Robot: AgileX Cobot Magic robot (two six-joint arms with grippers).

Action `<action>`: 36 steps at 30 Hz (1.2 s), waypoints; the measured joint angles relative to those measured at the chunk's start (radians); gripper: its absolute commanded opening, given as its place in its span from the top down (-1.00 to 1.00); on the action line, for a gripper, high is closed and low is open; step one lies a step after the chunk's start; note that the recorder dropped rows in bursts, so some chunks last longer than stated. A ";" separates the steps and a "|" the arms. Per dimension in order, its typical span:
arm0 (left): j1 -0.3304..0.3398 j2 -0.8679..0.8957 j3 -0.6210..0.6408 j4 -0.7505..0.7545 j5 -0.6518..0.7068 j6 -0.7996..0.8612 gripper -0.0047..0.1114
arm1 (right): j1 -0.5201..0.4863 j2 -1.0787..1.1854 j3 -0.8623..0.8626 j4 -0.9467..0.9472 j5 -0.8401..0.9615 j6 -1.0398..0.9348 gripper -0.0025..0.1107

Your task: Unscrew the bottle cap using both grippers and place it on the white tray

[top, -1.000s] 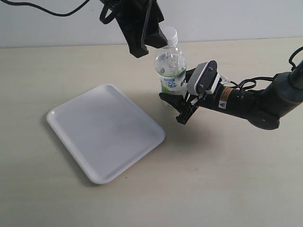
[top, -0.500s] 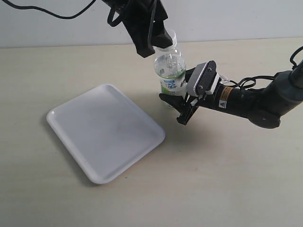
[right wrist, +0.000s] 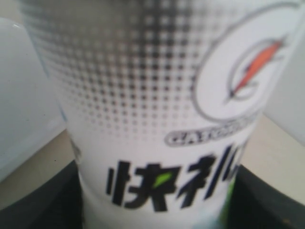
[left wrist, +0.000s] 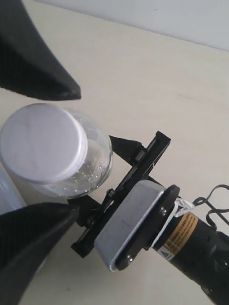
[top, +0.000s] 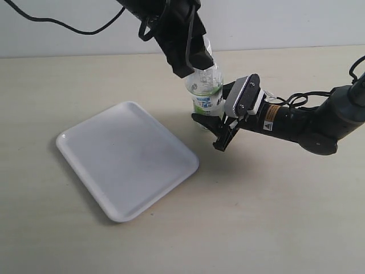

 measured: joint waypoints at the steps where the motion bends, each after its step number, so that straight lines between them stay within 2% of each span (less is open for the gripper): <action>1: 0.000 0.001 0.000 0.000 0.000 0.000 -0.13 | 0.000 0.000 0.000 0.000 0.000 0.000 0.96; 16: 0.000 0.001 0.000 0.011 0.023 -0.020 -0.11 | 0.000 0.000 0.000 0.000 0.000 -0.004 0.96; 18: 0.000 0.001 0.000 0.017 0.025 -0.021 0.00 | 0.000 0.000 0.000 0.000 0.000 -0.004 0.96; 28: 0.000 0.001 0.000 0.026 0.025 -0.026 0.89 | 0.000 0.000 0.000 -0.002 0.000 -0.011 0.96; 36: 0.000 0.001 0.000 0.026 0.025 -0.032 0.92 | 0.000 0.000 0.000 -0.002 0.000 -0.011 0.96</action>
